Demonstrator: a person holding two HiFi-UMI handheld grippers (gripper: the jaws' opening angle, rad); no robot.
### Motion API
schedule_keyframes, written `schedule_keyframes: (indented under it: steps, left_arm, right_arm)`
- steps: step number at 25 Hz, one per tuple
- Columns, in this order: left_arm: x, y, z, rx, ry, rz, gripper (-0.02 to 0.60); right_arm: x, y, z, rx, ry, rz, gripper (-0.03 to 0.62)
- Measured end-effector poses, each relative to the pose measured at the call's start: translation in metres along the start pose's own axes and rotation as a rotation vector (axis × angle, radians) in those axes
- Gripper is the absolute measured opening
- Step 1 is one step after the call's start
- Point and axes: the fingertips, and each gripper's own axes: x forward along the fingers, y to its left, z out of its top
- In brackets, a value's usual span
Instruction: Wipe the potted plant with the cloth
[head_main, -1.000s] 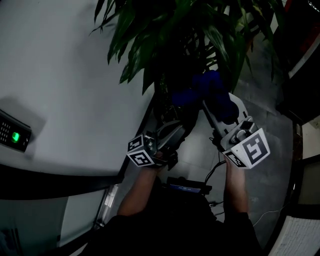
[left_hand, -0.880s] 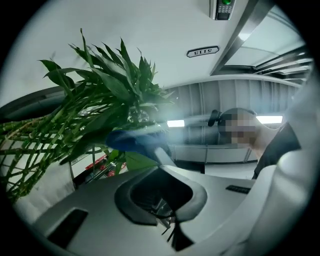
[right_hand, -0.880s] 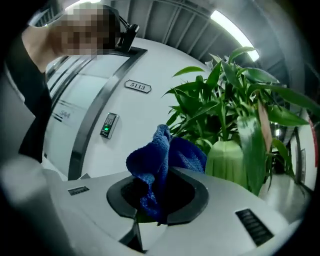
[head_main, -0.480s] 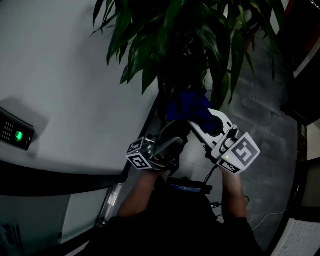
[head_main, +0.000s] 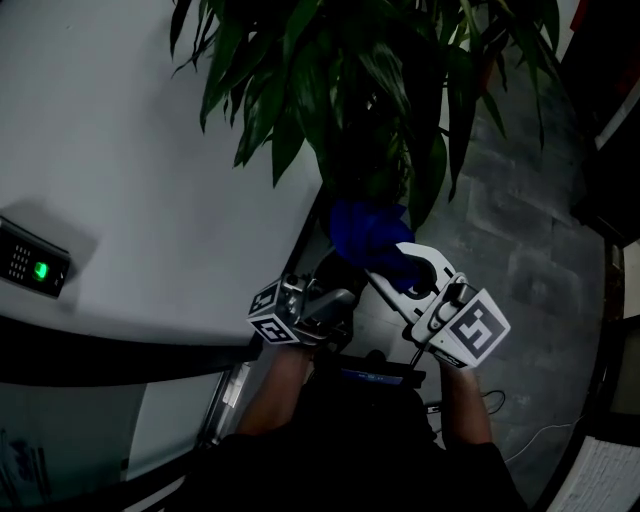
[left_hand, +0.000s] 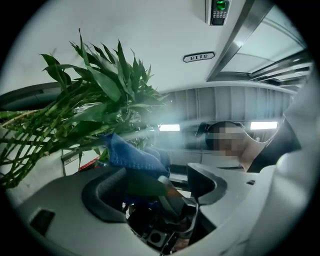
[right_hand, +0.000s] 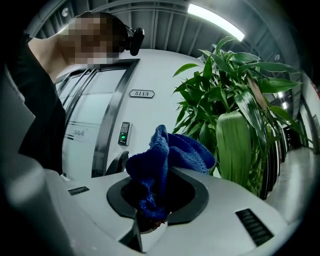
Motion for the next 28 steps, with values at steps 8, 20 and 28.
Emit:
schedule_keyframes:
  steps: [8,20,28]
  left_arm:
    - [0.006,-0.002,-0.007,0.056,-0.012,0.031,0.38]
    - [-0.004,0.012,-0.031,0.155,0.035,0.178,0.382]
    - [-0.052,0.029,0.002,0.212,-0.034,0.341,0.382]
  right_arm:
    - [-0.014,0.033,-0.019,0.009,0.025,0.156,0.094]
    - [-0.076,0.024,-0.033,0.241,-0.063,0.296,0.094]
    - [-0.121,-0.035,0.006,0.234,-0.264,0.148,0.094]
